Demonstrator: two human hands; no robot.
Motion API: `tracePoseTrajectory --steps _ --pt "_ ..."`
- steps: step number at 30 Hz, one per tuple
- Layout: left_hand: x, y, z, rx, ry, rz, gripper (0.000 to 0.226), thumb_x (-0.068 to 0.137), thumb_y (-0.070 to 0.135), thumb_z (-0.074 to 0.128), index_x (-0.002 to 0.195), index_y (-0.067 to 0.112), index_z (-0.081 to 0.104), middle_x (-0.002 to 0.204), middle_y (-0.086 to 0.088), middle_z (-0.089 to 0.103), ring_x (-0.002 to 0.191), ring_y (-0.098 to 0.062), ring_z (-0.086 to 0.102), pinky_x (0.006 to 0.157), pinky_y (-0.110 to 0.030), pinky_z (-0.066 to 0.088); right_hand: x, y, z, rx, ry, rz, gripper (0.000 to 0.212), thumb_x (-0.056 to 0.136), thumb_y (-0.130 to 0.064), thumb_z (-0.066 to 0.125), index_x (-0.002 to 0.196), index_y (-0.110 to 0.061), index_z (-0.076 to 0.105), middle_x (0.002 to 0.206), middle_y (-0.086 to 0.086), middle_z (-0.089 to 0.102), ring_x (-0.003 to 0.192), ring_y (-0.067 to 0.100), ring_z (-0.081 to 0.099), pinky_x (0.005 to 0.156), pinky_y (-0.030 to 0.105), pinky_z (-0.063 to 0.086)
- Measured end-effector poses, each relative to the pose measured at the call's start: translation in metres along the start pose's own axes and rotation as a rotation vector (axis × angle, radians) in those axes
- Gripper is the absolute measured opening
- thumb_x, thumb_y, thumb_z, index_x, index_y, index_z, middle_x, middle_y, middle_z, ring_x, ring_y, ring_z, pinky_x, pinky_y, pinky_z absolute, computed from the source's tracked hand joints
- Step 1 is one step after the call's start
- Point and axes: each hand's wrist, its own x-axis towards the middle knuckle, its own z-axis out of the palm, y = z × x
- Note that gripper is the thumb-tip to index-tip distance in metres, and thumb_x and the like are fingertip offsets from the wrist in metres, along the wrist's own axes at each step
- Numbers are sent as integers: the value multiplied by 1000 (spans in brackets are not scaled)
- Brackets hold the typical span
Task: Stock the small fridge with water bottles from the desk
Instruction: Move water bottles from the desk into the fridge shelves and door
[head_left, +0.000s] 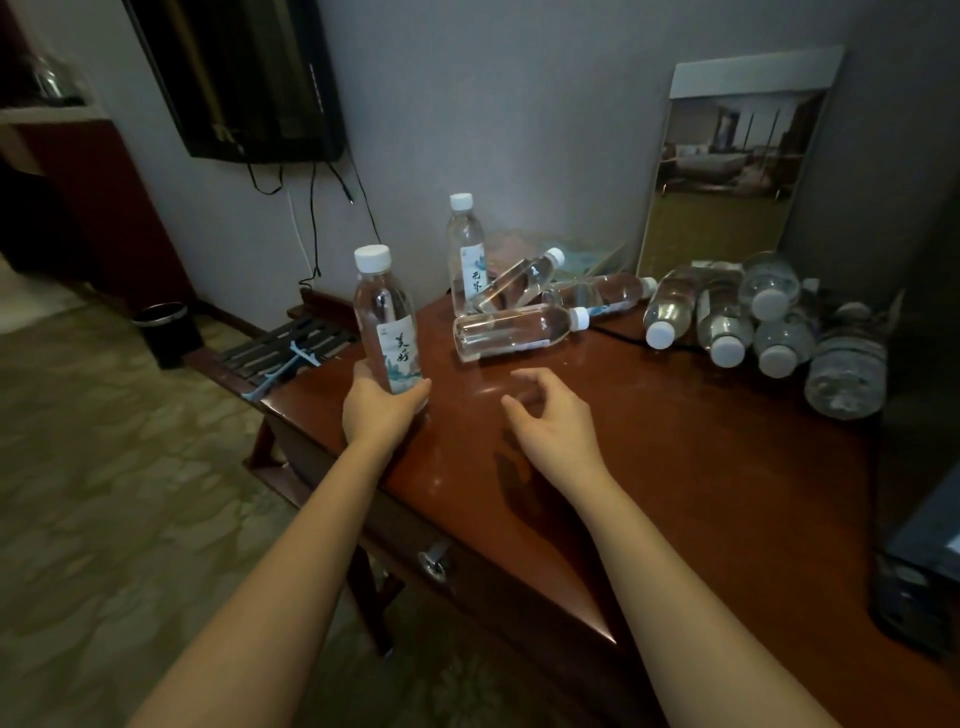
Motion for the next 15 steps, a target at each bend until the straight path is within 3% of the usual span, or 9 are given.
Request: tracePoseTrajectory --steps 3,7,10,12,15 --pt "-12 -3 -7 11 -156 54 59 67 26 82 118 20 51 102 4 64 94 -18 63 84 -34 52 0 0 5 -61 -63 -41 43 86 -24 64 127 -19 53 98 -3 61 96 16 59 88 29 47" --pt "-42 1 -13 -42 -431 162 65 53 28 82 113 20 60 100 4 71 91 -8 67 82 -33 56 -4 -5 12 20 -272 -114 73 80 -24 73 143 -22 36 131 0 51 121 12 50 99 23 38" --pt "-69 11 -11 -27 -562 244 50 52 23 73 102 25 65 92 7 71 87 -3 66 78 -30 56 -11 -4 10 216 -360 -92 74 68 -17 82 132 -21 45 124 -3 60 115 9 57 97 31 48" --pt "-81 15 -10 -34 -571 263 50 51 27 70 100 29 66 92 7 71 89 -8 67 78 -37 57 -16 -5 3 219 -365 -52 69 66 -19 84 125 -20 49 119 -4 64 109 8 61 95 34 51" --pt "-92 23 -13 -27 -617 264 50 46 28 69 95 34 66 93 2 72 89 -18 68 77 -46 57 -27 -9 -10 176 -346 -30 61 68 -22 83 120 -19 52 115 -3 65 100 2 62 86 22 53"
